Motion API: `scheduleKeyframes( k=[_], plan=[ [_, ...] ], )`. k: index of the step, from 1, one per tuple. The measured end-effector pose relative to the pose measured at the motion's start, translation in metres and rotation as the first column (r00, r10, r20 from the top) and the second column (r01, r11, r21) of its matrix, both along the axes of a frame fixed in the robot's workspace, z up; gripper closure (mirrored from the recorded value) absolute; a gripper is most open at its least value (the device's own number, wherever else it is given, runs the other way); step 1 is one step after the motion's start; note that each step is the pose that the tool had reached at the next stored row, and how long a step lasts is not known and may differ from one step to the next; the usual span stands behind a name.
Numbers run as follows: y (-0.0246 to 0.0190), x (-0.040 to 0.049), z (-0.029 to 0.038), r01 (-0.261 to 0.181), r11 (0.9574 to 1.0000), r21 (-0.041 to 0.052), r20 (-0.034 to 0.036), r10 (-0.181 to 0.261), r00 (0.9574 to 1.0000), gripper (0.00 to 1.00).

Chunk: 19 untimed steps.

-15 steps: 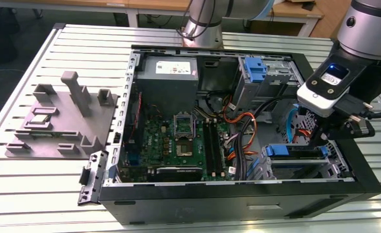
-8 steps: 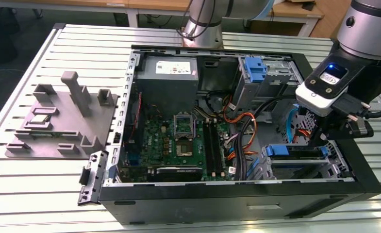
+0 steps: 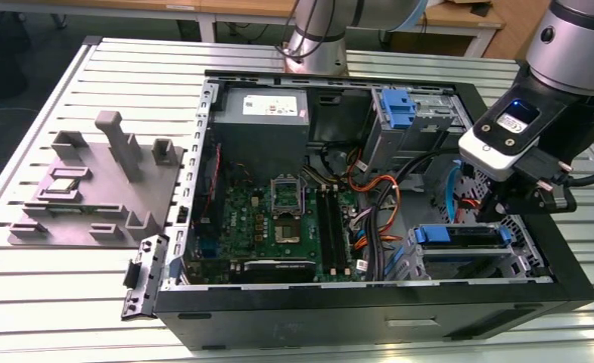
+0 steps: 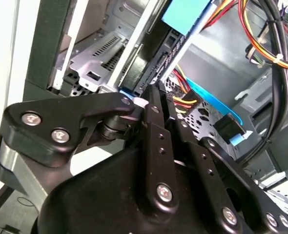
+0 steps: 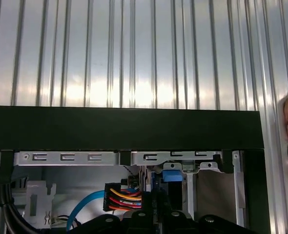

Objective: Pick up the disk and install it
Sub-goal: 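Insert the first disk wire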

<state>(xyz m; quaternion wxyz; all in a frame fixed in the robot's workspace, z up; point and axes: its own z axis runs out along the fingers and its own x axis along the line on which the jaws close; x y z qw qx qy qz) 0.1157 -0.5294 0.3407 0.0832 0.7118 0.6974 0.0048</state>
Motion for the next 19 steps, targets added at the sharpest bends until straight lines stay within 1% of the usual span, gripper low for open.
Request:
scheduleKeyframes(
  k=[1,3,4,5,8,12,19],
  plan=[
    [-0.0001,0.0,0.0,0.0,1.0,0.0049,-0.0004,0.0,1.0,0.83],
    [-0.0001,0.0,0.0001,0.001,1.0,0.0096,-0.0009,-0.001,1.0,0.83],
    [-0.0001,0.0001,0.0,0.001,0.9999,0.0127,-0.0037,-0.001,1.0,0.83],
    [-0.0001,0.0001,0.0,0.004,0.9999,0.0138,-0.0068,-0.004,1.0,0.83],
    [-0.0002,0.0,-0.0001,0.017,0.9997,0.0149,-0.0143,-0.017,0.9997,0.83],
    [-0.0002,0.0,-0.0002,0.024,0.9995,0.0189,-0.0152,-0.024,0.9996,0.83],
    [-0.0002,0.0,-0.0002,0.024,0.9995,0.019,-0.0152,-0.024,0.9996,0.83]
  ],
)
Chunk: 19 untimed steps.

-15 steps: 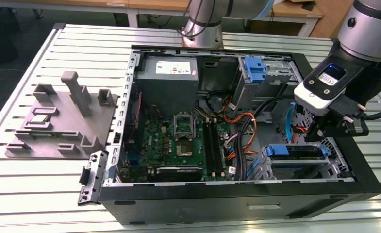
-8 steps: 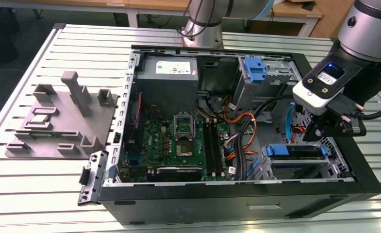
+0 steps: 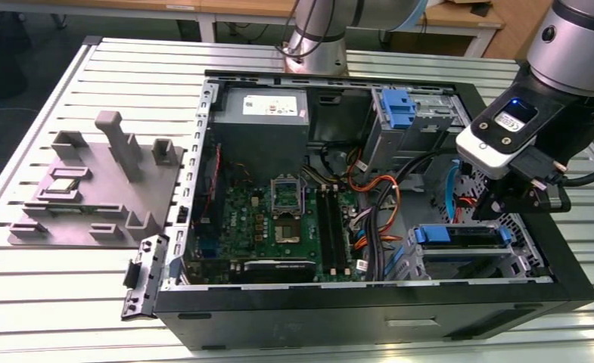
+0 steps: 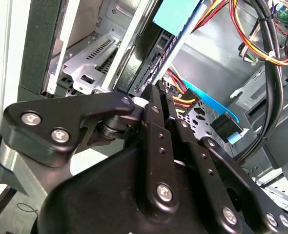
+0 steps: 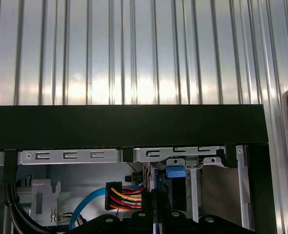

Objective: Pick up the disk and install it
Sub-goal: 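Insert the first disk wire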

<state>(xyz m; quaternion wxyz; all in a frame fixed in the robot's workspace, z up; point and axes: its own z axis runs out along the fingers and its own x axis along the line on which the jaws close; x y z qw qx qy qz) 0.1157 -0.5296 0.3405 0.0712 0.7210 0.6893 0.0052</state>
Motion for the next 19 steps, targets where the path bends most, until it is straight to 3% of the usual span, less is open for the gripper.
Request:
scheduleKeyframes(
  k=[7,14,19],
  plan=[
    [-0.0001,0.0,0.0001,0.0,1.0,0.0025,0.0,0.0,1.0,0.83],
    [-0.0033,0.0,0.0,0.002,0.9995,0.0308,-0.0026,-0.002,1.0,0.83],
    [-0.0072,0.0,0.0,0.003,0.9992,0.0401,-0.0026,-0.003,1.0,0.83]
  ],
)
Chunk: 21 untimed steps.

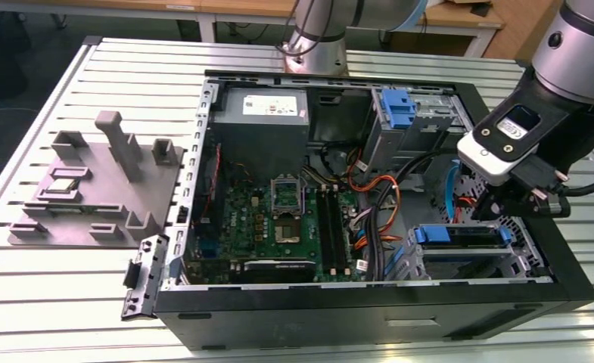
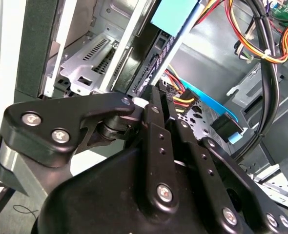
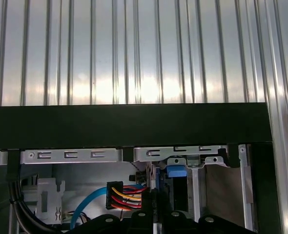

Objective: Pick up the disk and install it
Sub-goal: 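Insert the first disk wire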

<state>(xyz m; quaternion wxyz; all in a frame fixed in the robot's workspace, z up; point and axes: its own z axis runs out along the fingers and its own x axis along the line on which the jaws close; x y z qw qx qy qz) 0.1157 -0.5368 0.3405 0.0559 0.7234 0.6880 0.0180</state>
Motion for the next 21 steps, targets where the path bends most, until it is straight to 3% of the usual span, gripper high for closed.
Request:
scheduleKeyframes(
  k=[5,9,12,15,21],
  plan=[
    [-0.0011,0.0,0.0,0.001,1.0,0.003,0.0,-0.001,1.0,0.83],
    [-0.006,-0.0001,-0.0001,0.001,0.9996,0.029,0.0,-0.001,1.0,0.83],
    [-0.012,-0.0001,-0.0002,0.001,0.9991,0.0419,-0.0001,-0.001,1.0,0.83],
    [-0.017,-0.0001,-0.0003,0.001,0.999,0.0451,-0.0001,-0.001,1.0,0.83],
    [-0.0177,-0.0001,-0.0003,0.001,0.9989,0.0467,-0.0001,-0.001,1.0,0.83]
  ],
)
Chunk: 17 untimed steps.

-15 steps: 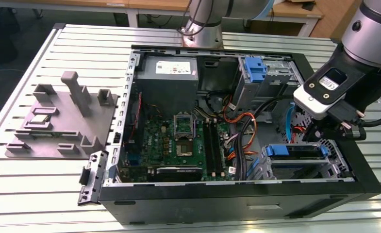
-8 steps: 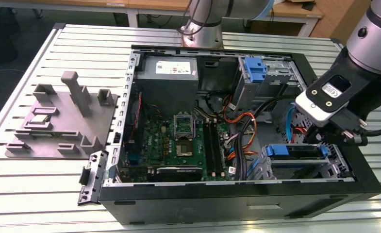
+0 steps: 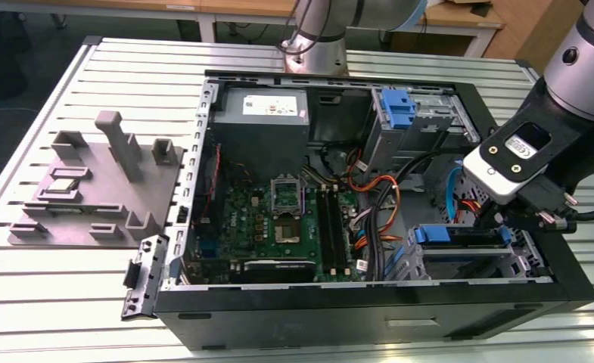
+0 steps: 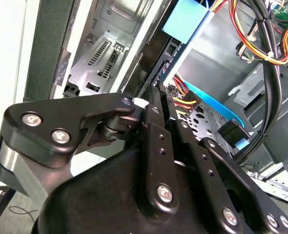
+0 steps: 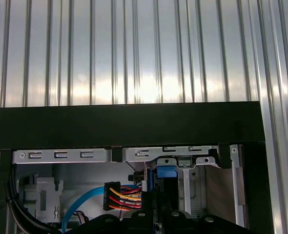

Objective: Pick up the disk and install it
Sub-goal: 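Insert the first disk wire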

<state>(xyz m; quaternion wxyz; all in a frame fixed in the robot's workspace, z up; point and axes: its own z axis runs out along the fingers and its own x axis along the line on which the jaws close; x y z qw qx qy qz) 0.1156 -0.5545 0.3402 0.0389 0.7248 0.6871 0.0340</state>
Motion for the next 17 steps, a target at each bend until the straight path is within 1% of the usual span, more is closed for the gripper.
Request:
scheduleKeyframes(
  k=[8,13,17],
  plan=[
    [-0.0001,0.0,-0.0002,0.0,1.0,0.0005,0.0,0.0,1.0,0.83],
    [-0.0042,0.0,-0.0011,0.0,1.0,0.0076,0.0,0.0,1.0,0.83],
    [-0.0048,0.0,-0.0022,0.002,1.0,0.0087,0.0,-0.002,1.0,0.83]
  ],
)
